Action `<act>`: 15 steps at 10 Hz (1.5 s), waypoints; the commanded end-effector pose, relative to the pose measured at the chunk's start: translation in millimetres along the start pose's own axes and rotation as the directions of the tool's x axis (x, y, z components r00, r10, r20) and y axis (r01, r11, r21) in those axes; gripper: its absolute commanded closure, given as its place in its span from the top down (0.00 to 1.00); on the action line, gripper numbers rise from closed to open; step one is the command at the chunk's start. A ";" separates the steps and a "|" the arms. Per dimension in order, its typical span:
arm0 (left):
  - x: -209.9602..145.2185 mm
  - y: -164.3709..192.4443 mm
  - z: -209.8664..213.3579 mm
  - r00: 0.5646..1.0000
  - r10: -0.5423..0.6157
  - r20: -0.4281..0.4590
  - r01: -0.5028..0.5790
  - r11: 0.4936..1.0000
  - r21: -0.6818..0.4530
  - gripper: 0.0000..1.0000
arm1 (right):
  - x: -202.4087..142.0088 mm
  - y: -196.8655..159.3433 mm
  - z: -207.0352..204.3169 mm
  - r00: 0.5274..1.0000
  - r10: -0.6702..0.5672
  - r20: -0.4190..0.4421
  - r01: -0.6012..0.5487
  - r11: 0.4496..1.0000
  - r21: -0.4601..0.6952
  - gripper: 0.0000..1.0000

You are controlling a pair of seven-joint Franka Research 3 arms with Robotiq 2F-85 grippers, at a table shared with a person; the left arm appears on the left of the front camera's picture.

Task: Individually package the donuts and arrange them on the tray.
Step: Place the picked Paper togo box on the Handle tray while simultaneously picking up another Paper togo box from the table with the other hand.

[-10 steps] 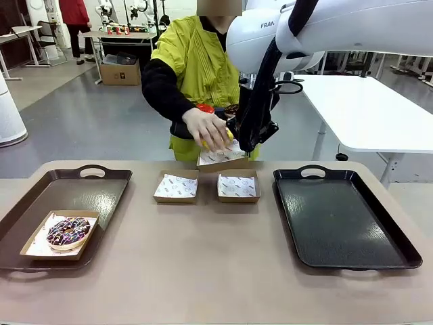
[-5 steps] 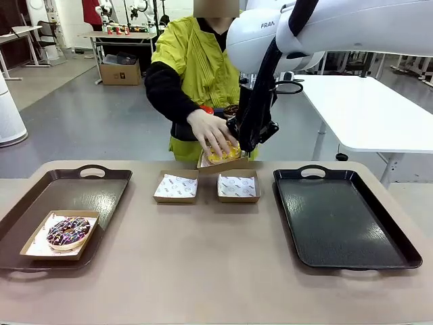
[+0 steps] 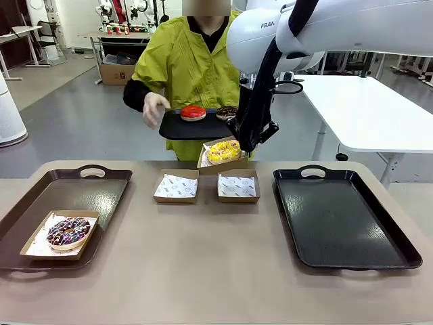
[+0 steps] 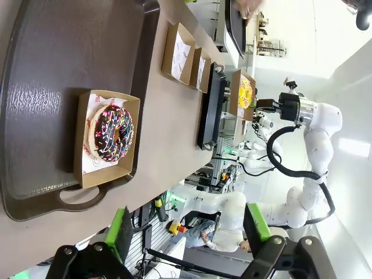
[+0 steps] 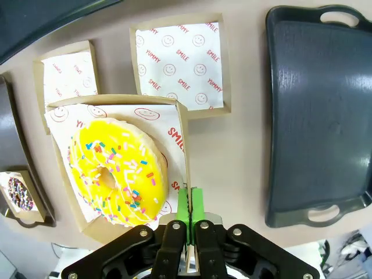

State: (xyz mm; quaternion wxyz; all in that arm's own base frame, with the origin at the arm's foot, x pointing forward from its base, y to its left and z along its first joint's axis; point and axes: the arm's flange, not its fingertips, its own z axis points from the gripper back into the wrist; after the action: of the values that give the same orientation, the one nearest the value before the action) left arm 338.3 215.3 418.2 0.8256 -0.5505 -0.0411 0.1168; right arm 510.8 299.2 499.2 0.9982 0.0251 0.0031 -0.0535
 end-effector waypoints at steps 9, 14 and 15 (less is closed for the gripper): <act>22.7 -151.0 -73.8 0.961 -0.151 -0.232 0.240 0.874 0.423 1.00 | -72.8 -142.1 24.1 0.995 0.071 0.064 -0.070 0.997 -0.020 0.01; 40.4 -205.8 -205.9 0.953 -0.090 -0.291 0.274 0.667 0.693 1.00 | -67.9 -213.1 -23.8 0.998 0.037 0.059 -0.036 0.999 -0.008 0.01; 42.4 -203.7 -233.1 0.953 -0.091 -0.290 0.279 0.640 0.716 1.00 | -62.1 -219.7 -34.4 0.999 0.003 0.053 -0.004 1.000 0.015 0.01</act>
State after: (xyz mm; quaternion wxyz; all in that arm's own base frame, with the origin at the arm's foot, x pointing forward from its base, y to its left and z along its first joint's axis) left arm 446.7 -49.9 519.8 0.9795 -0.1935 0.0422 -0.0356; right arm 420.6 93.4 463.0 0.9984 0.0107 -0.0195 -0.0520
